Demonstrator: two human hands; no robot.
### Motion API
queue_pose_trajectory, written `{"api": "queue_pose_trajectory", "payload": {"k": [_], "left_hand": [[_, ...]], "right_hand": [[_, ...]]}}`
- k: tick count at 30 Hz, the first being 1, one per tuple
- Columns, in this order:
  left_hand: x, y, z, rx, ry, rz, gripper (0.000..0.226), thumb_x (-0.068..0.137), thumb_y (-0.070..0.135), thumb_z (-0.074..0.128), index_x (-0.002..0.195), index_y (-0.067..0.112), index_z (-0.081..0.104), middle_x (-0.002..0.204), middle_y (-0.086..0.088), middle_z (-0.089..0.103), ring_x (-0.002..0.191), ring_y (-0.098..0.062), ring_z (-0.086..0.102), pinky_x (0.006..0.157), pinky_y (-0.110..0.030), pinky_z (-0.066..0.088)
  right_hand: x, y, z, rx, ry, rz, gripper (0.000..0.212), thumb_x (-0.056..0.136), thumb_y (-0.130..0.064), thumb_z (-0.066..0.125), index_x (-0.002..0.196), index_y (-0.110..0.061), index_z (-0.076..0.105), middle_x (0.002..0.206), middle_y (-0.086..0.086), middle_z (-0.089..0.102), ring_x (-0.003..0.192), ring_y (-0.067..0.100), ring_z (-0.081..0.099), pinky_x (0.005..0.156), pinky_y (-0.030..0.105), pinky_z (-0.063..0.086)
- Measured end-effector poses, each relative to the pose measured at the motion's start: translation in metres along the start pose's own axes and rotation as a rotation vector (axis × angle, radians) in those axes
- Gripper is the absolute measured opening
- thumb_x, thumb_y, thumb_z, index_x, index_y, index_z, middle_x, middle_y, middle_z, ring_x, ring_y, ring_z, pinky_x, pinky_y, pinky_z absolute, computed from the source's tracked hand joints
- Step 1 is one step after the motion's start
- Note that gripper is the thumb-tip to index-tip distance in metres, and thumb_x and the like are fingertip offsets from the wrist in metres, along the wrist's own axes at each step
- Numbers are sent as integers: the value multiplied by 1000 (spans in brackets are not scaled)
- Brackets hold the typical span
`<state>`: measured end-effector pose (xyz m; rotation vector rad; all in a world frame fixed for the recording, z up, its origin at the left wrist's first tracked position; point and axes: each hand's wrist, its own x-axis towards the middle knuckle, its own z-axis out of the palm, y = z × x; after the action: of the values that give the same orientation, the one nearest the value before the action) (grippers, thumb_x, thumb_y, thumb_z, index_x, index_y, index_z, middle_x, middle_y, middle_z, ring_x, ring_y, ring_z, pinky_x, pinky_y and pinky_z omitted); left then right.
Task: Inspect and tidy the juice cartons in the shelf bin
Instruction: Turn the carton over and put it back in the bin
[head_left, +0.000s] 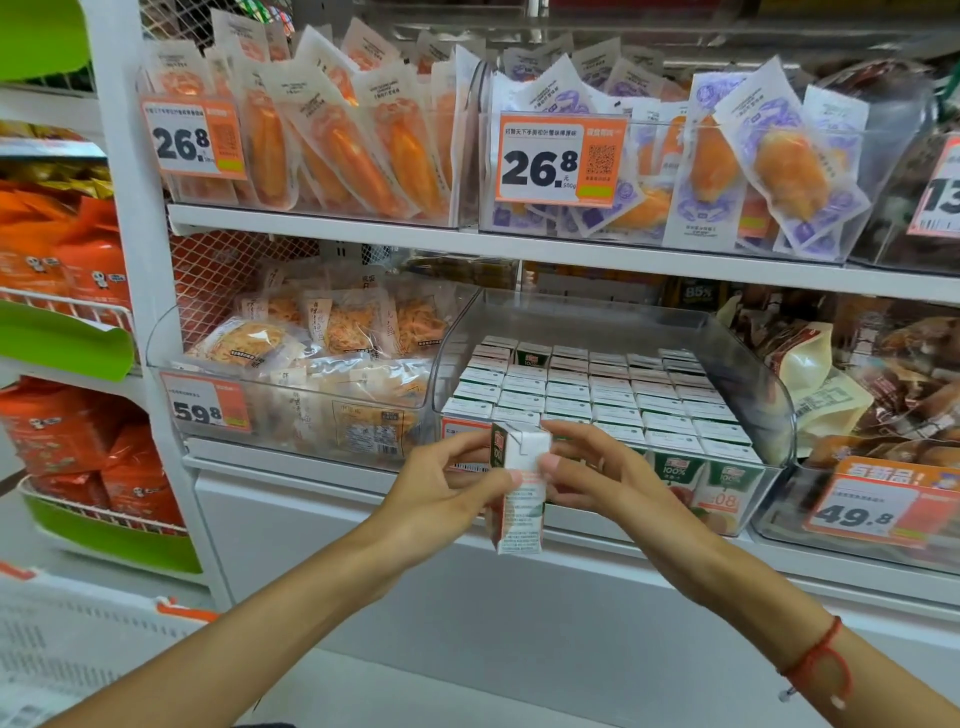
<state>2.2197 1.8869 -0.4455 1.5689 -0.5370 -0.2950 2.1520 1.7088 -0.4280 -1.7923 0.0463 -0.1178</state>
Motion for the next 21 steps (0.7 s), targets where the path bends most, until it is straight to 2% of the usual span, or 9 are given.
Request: {"api": "queue_pose_trajectory", "payload": {"k": [3,4,7,9,15,17,19,21], "left_hand": [[-2,1,-1,104,-27,71,41,83,15,75,109,45,63,106,27,69,97,9,64,73,-8,51],[-2,1,-1,120,-34,88,46,82,13,76,114,43,63,107,27,69,100,9,63,75,-7,49],[-2,0,-5,177,-61,144,60,75,7,82,122,39,60,115,23,68,111,5,60,91,-9,46],[-3,0,-7,223,-90,197,64,72,9,85,122,39,59,120,23,66,116,3,59,98,-11,43],[-1,-2,-10,249,-139,223,67,74,9,84,126,41,56,126,26,62,122,4,54,99,-7,39],[-1,-2,-10,230,-176,186,68,77,17,82,133,41,52,131,27,58,126,5,51,103,-10,38],[-1,-1,-11,208,-220,126,68,79,32,78,139,42,47,136,26,54,129,5,47,110,-20,37],[-1,1,-11,185,-254,67,65,79,42,73,138,48,46,134,27,55,125,5,50,108,-24,40]], "right_hand": [[-2,-2,-5,-32,-69,-49,56,74,-42,70,128,-34,59,122,-9,66,108,5,65,96,30,52],[-2,-2,-8,-47,-78,-70,56,73,-39,72,127,-34,59,122,-9,66,109,6,65,94,29,53],[-3,-1,-18,-56,-100,-119,57,68,-26,80,121,-34,62,118,-14,68,109,9,66,87,23,55],[-4,0,-22,-64,-118,-143,59,65,-21,83,119,-32,62,119,-13,67,111,10,65,90,22,54],[-4,3,-22,-108,-106,-184,58,64,-23,83,116,-33,62,117,-15,68,112,5,63,91,19,52],[-3,2,-21,-95,-73,-192,56,64,-24,82,116,-32,64,115,-14,69,109,5,64,89,17,52],[-3,2,-19,-67,-34,-193,52,65,-27,80,115,-32,67,112,-10,71,104,4,65,86,15,52],[-3,2,-16,-43,-9,-181,48,67,-31,78,114,-33,68,110,-6,72,102,5,67,84,16,53]]}}
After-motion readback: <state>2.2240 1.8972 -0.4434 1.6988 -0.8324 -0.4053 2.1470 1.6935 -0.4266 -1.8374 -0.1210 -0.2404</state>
